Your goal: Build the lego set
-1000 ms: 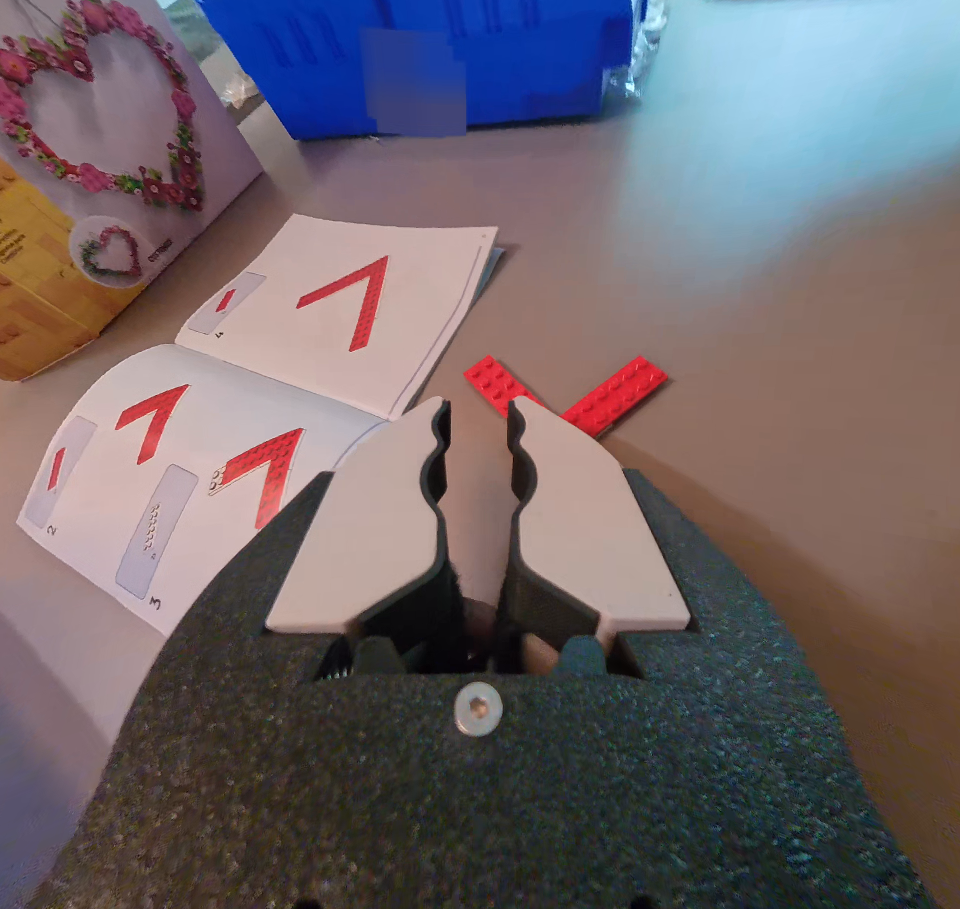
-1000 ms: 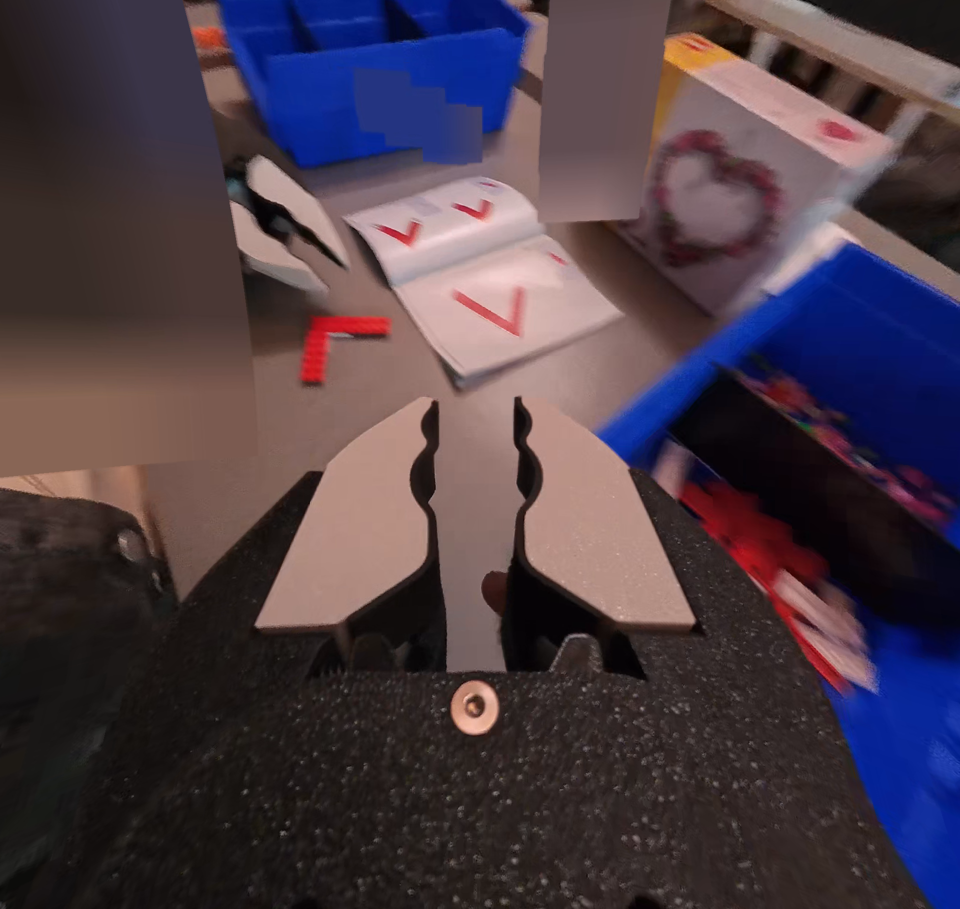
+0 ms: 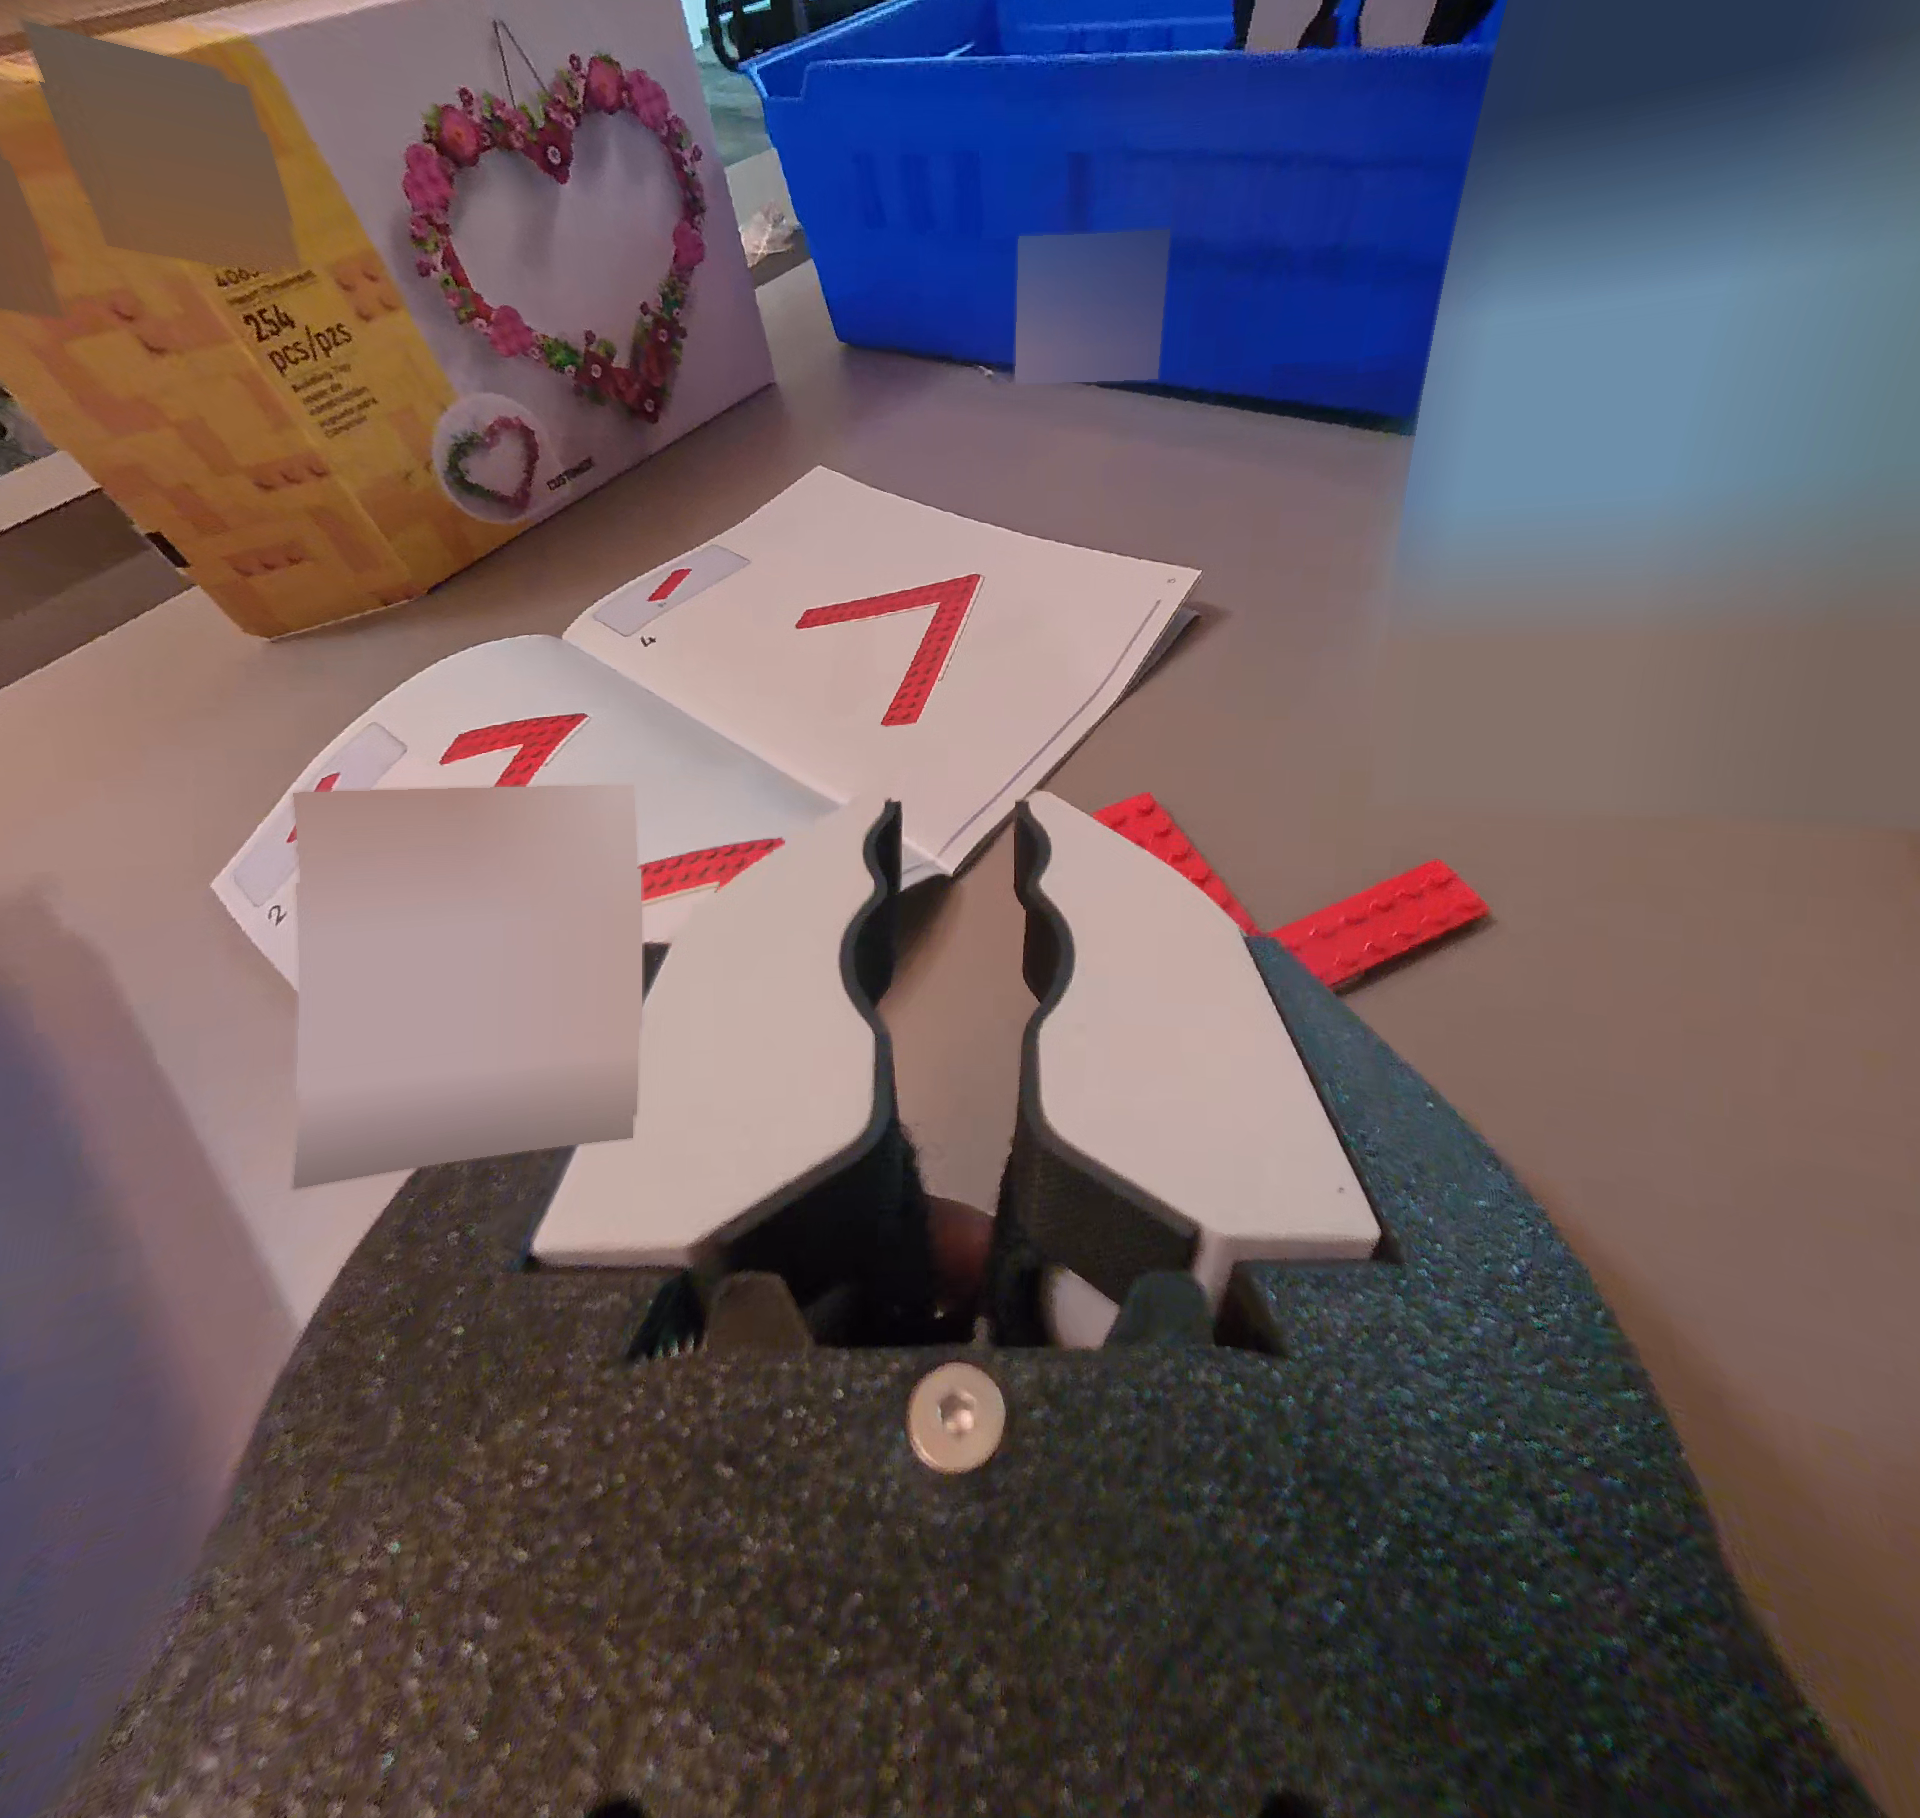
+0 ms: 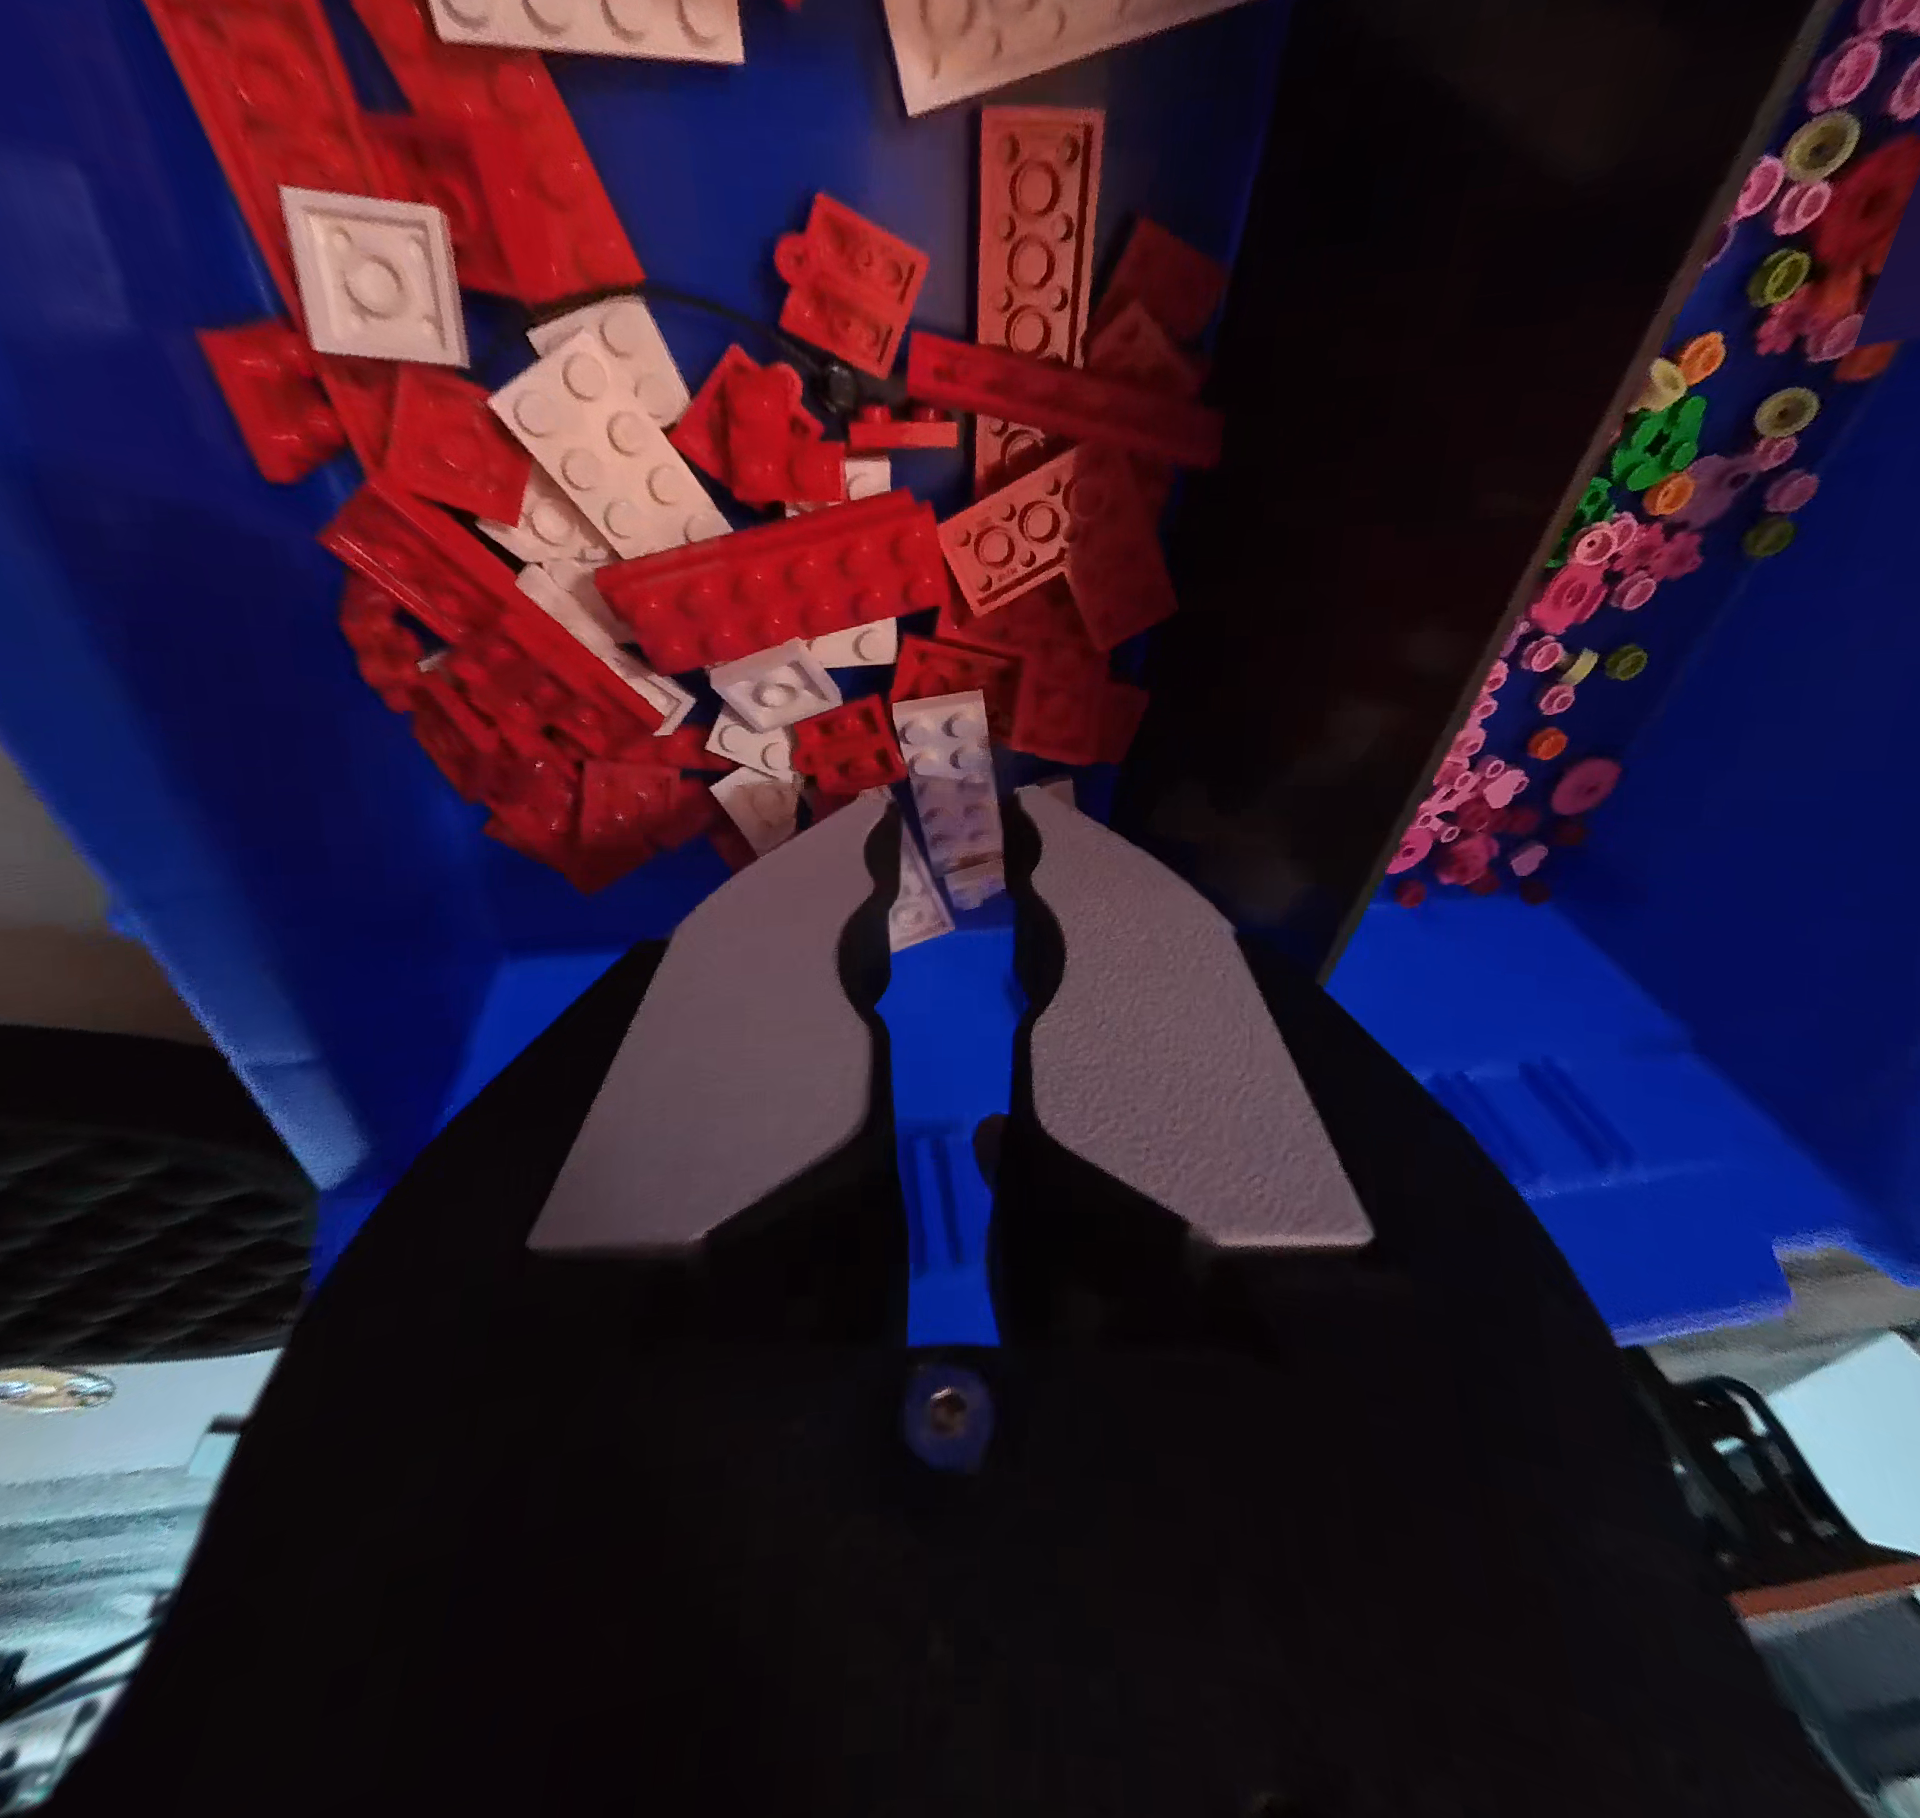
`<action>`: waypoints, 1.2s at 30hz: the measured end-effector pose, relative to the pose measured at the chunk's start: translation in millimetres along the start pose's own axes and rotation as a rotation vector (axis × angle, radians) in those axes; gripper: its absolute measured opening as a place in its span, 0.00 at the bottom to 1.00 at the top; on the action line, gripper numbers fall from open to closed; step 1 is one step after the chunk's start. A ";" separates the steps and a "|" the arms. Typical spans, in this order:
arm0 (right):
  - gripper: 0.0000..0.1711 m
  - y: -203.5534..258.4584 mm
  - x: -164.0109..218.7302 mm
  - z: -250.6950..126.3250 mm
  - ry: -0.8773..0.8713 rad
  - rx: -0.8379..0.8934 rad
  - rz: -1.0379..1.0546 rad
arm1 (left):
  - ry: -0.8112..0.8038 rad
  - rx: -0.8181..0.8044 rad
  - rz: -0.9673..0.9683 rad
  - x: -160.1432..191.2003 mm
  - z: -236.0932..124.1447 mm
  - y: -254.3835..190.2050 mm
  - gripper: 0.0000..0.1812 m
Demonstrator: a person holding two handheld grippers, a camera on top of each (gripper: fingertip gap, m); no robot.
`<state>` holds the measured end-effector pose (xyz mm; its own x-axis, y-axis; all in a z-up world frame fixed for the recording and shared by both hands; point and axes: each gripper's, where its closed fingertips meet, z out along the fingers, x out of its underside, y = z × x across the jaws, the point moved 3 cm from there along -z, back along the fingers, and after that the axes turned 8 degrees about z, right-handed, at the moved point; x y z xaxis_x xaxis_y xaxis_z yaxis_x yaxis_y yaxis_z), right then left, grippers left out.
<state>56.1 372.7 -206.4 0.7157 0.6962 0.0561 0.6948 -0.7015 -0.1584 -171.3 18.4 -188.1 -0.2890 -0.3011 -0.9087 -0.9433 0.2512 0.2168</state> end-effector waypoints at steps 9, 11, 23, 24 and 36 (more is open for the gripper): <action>0.08 -0.1 4.4 7.5 0.060 0.052 -0.024 | -0.025 0.023 0.024 -2.5 -3.3 -5.8 0.11; 0.08 -1.2 2.8 -5.0 0.045 0.082 0.009 | -0.030 0.035 0.035 -3.0 -3.6 -9.2 0.11; 0.08 111.6 -206.0 -116.6 -0.519 0.078 0.081 | -0.149 0.022 0.052 -11.0 -13.3 -11.1 0.10; 0.08 119.3 -218.8 -105.0 -0.508 0.043 0.097 | -0.155 0.021 0.056 -11.4 -13.9 -11.3 0.10; 0.04 130.8 -249.0 -15.4 -0.307 -0.094 0.245 | -0.153 0.012 0.126 -11.1 -13.7 -17.8 0.10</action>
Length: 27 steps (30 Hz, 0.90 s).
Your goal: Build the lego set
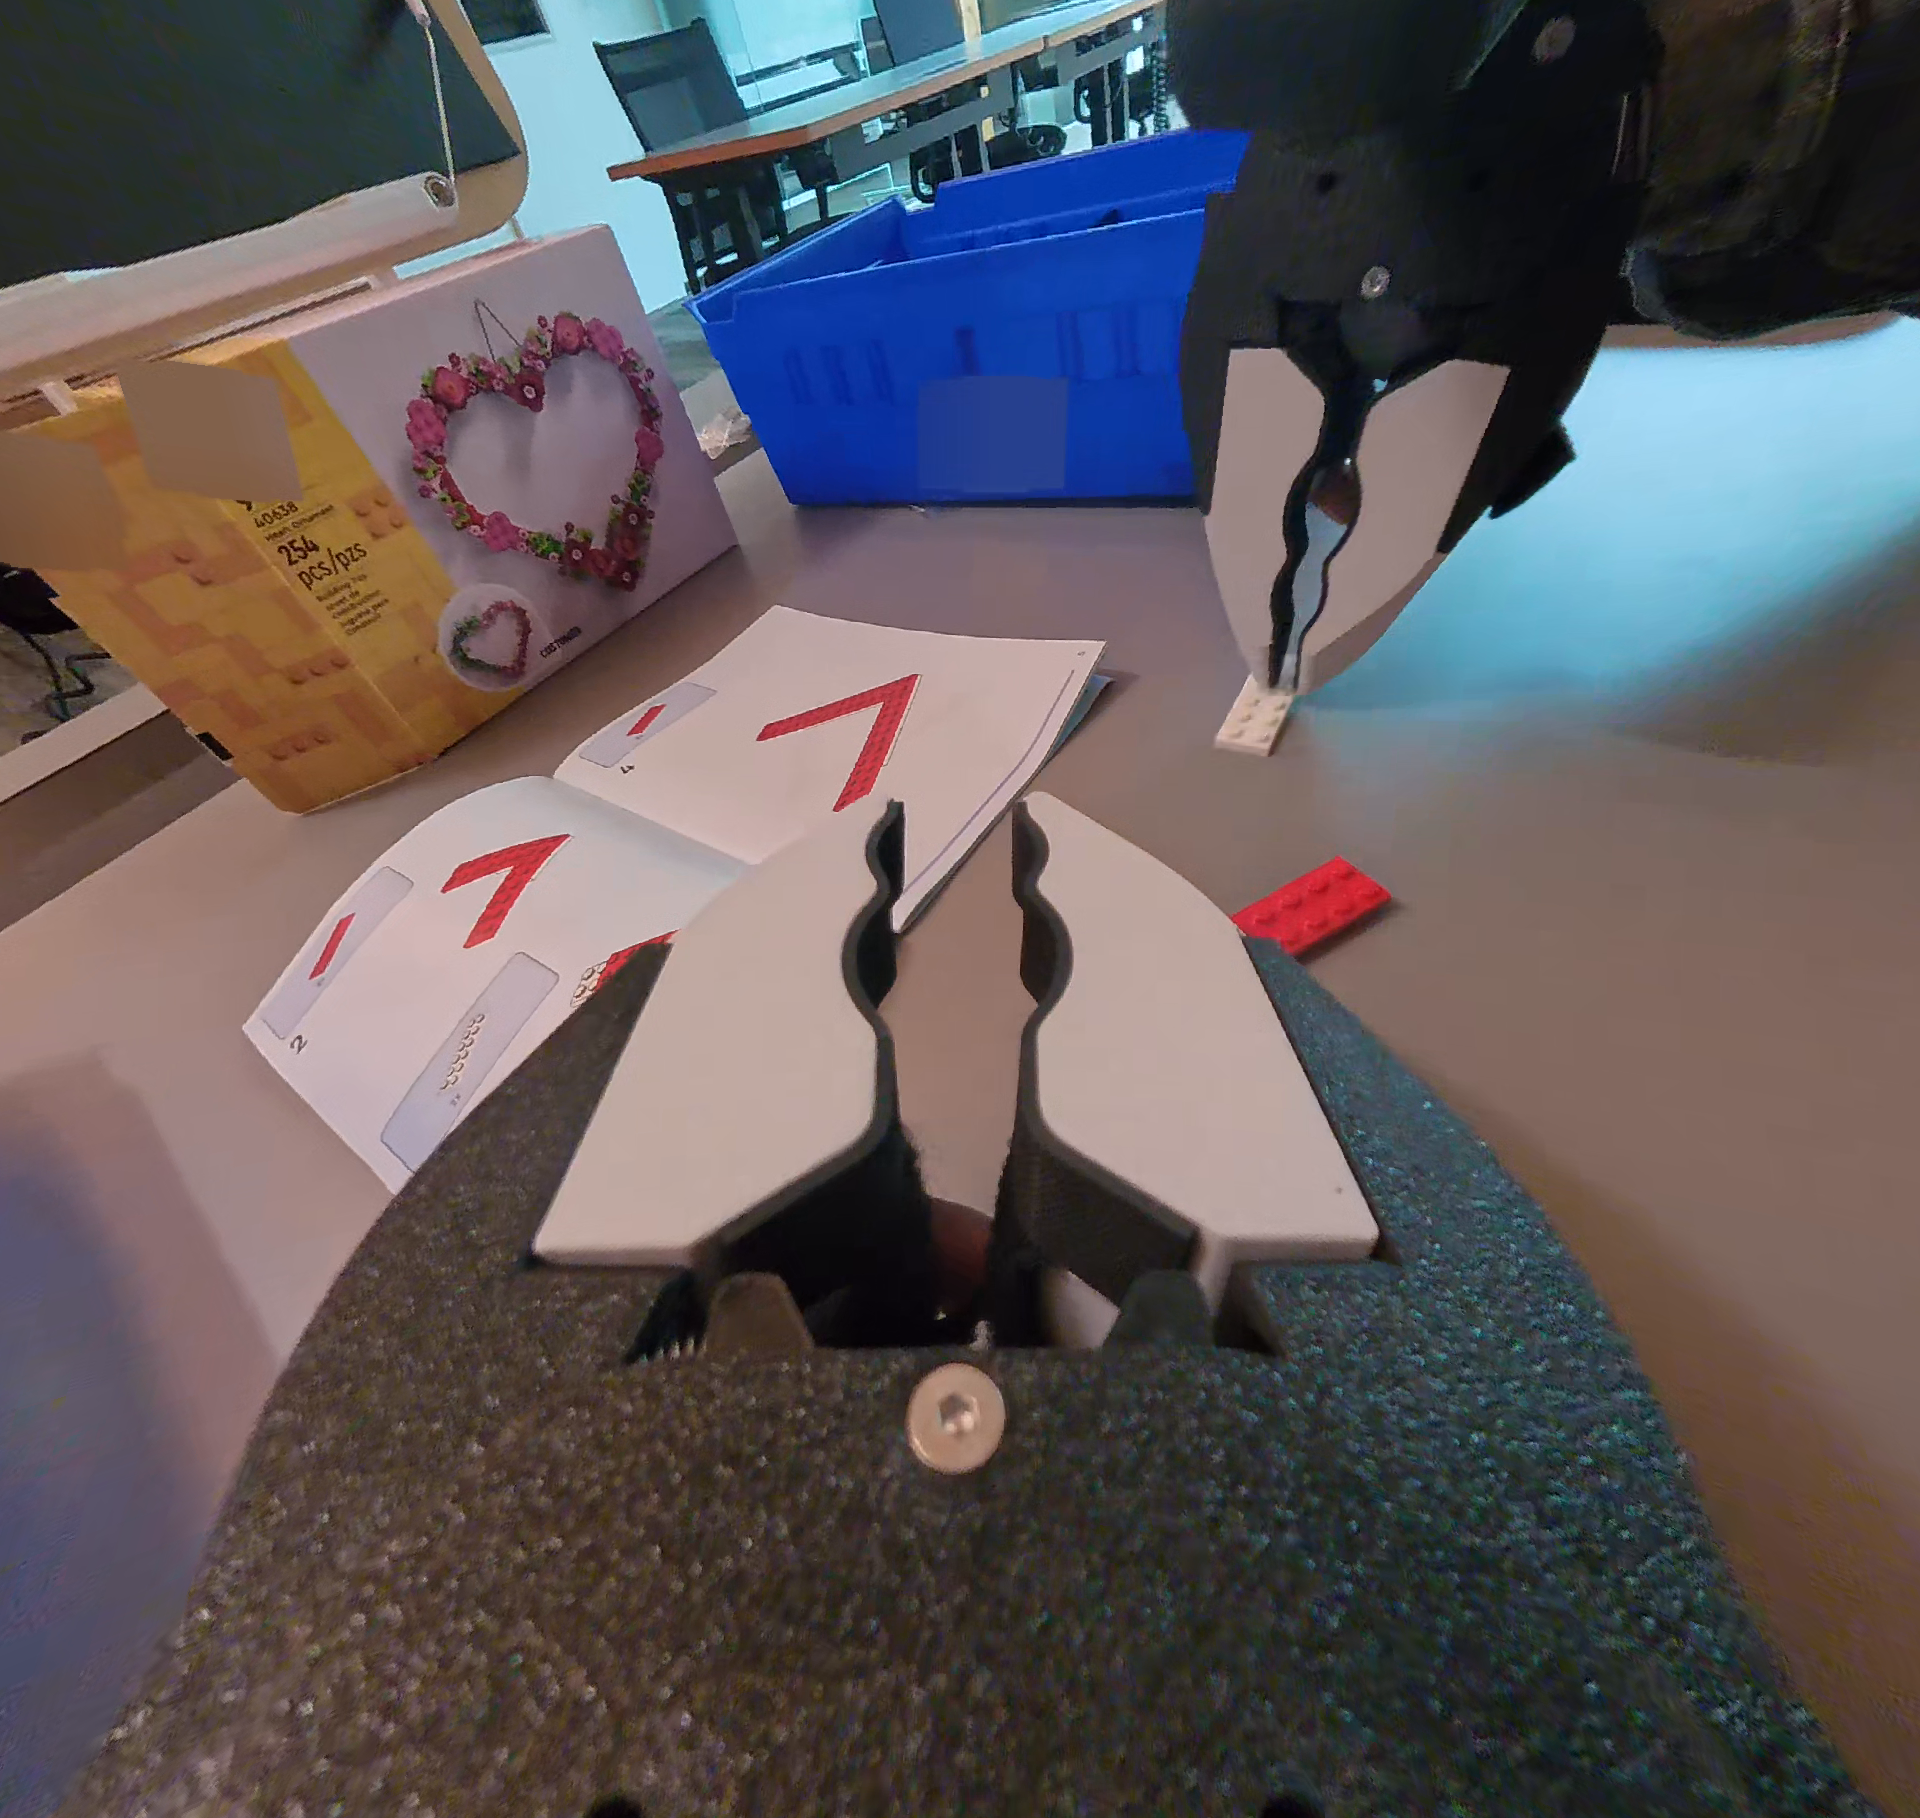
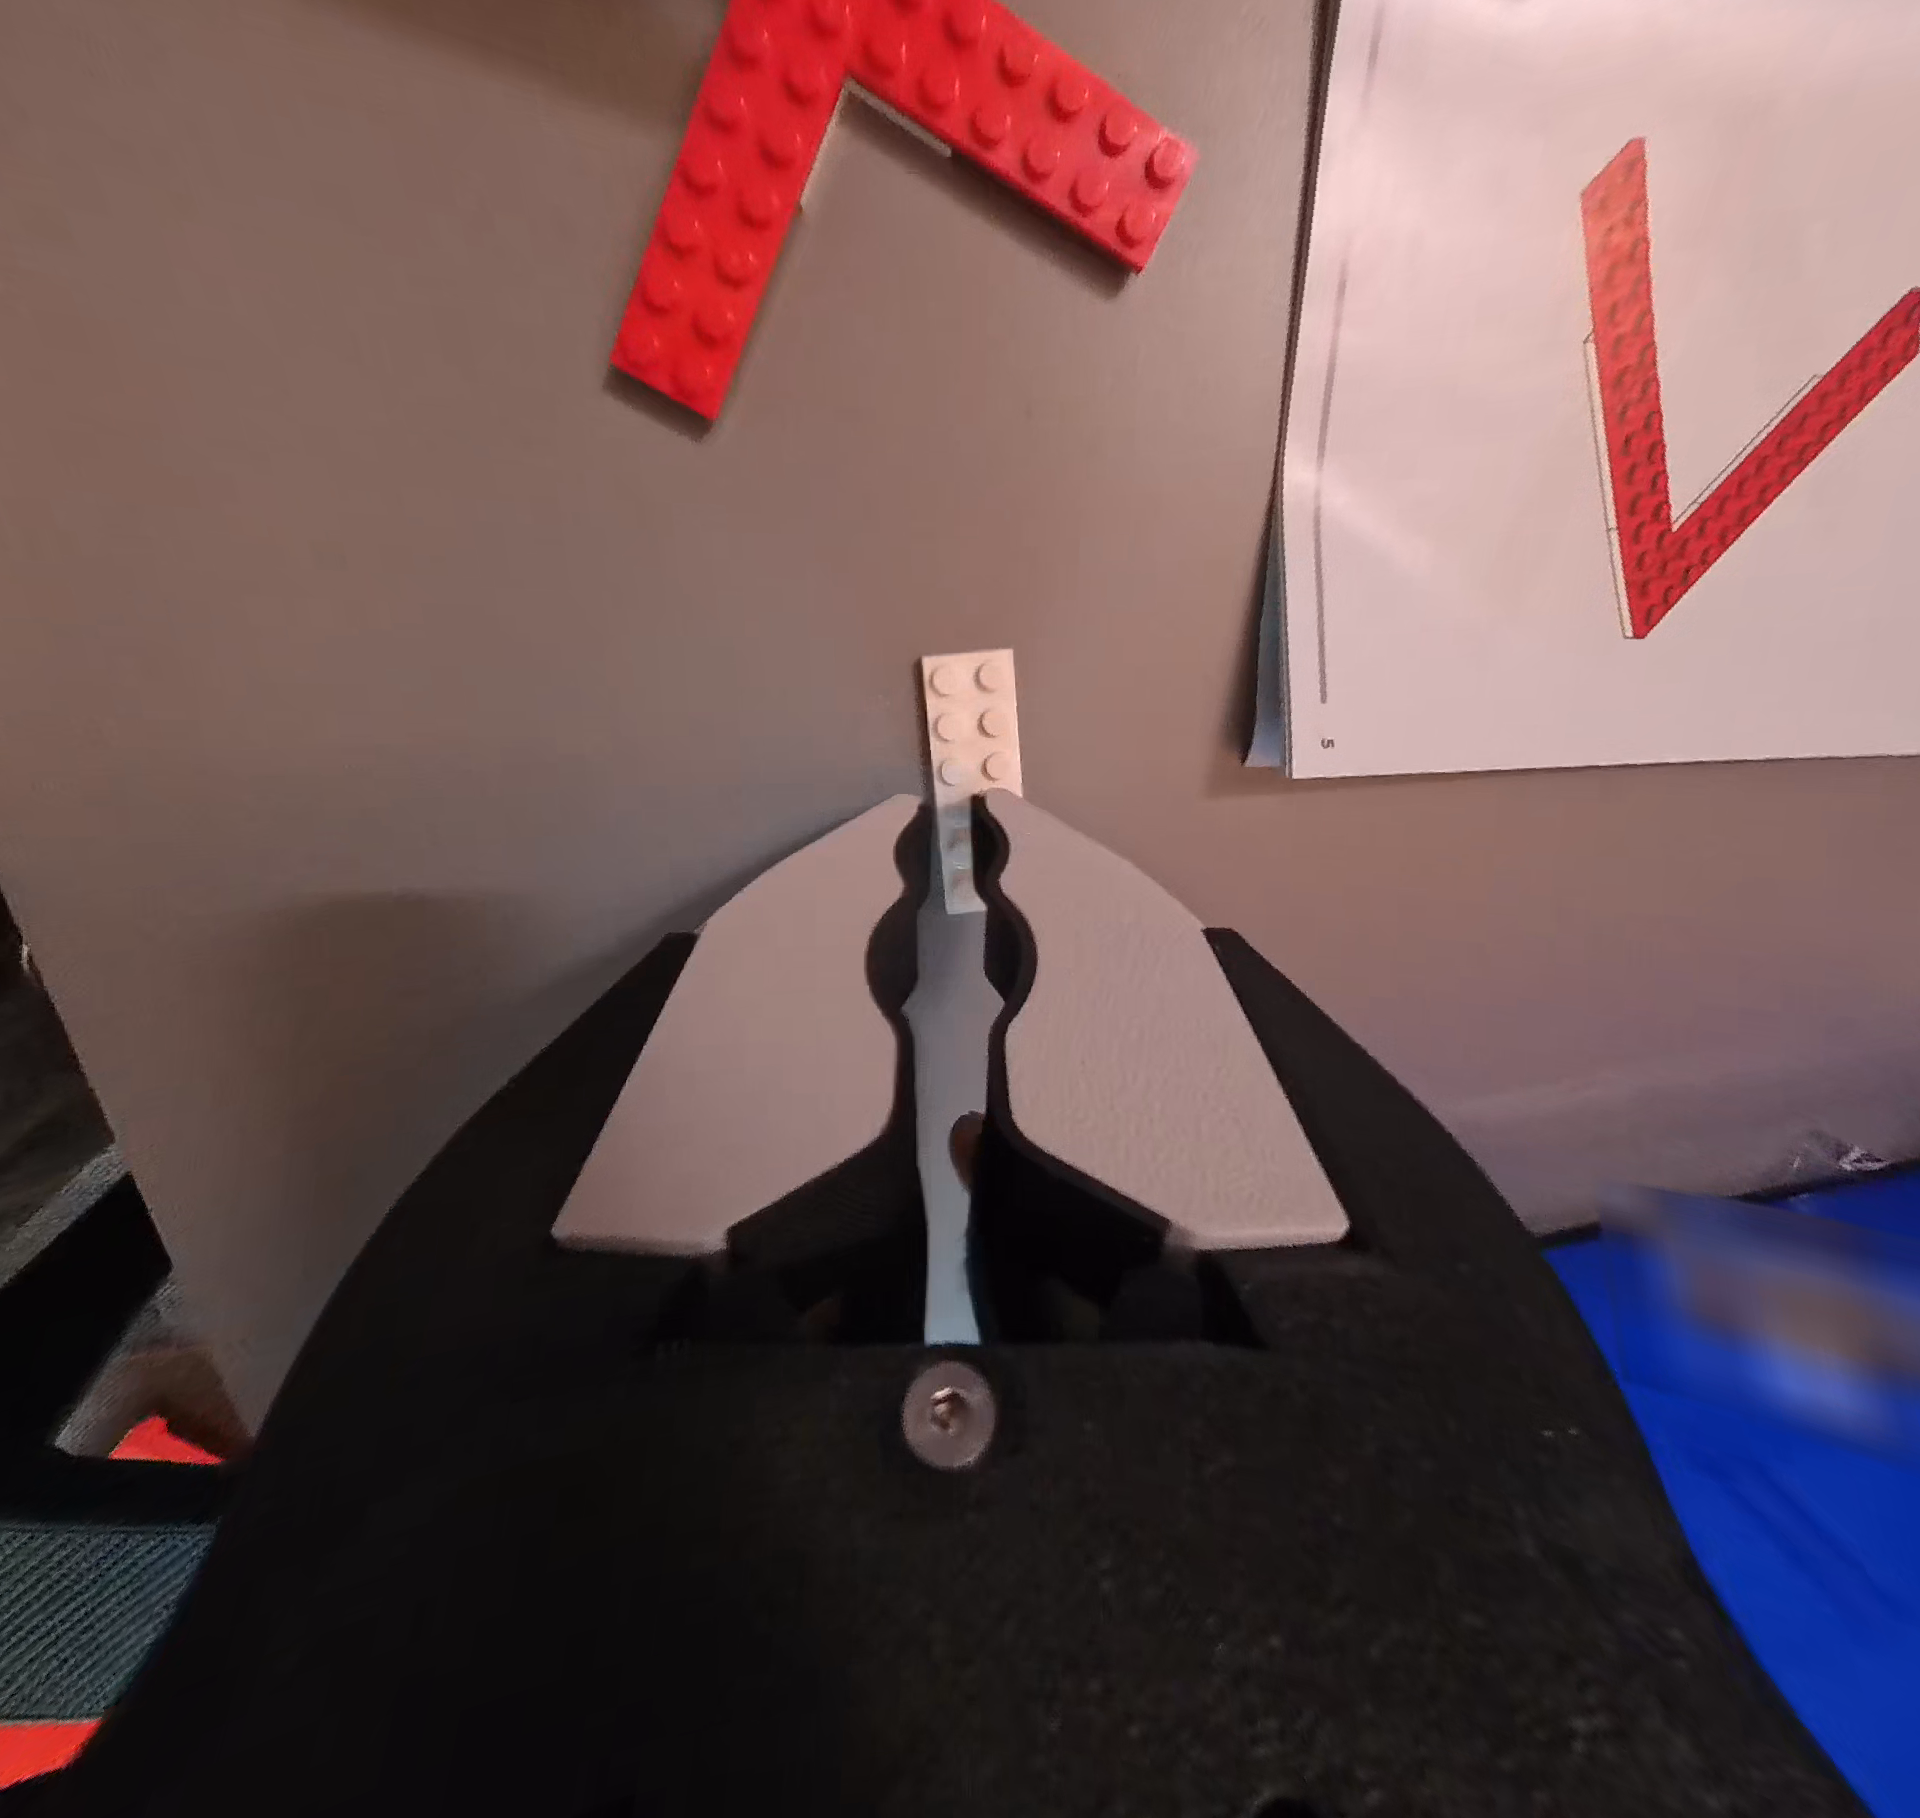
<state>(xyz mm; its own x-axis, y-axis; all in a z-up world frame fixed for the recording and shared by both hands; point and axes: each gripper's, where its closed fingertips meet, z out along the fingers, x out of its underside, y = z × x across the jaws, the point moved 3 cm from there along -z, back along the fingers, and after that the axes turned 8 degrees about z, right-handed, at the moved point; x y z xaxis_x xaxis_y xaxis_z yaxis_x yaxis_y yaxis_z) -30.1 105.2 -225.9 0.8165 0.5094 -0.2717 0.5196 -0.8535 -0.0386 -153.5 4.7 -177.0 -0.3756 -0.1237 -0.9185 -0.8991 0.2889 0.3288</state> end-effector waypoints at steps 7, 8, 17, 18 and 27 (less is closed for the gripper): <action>0.11 4.4 -7.6 -36.2 -0.247 -0.089 0.054 | 0.013 -0.007 0.001 1.2 1.2 0.6 0.10; 0.12 4.7 -6.7 -49.9 -0.299 -0.095 0.054 | 0.016 -0.008 -0.001 1.4 1.4 0.7 0.10; 0.11 -59.6 81.5 -160.6 -0.392 0.149 0.168 | -0.001 0.002 -0.020 0.4 0.6 2.8 0.11; 0.12 -67.2 93.4 -162.7 -0.366 0.169 0.181 | -0.004 0.003 -0.019 0.2 0.4 2.9 0.11; 0.18 -121.1 159.1 -129.4 -0.124 0.149 0.214 | -0.031 0.020 -0.038 -1.8 -2.0 3.6 0.11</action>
<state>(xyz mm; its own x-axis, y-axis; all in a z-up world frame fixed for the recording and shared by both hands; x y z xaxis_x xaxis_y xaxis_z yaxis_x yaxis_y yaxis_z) 69.4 303.8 -140.0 0.8617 0.3068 -0.4043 0.2890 -0.9514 -0.1061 -156.5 4.0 -173.8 -0.3344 -0.1059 -0.9365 -0.9077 0.3035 0.2898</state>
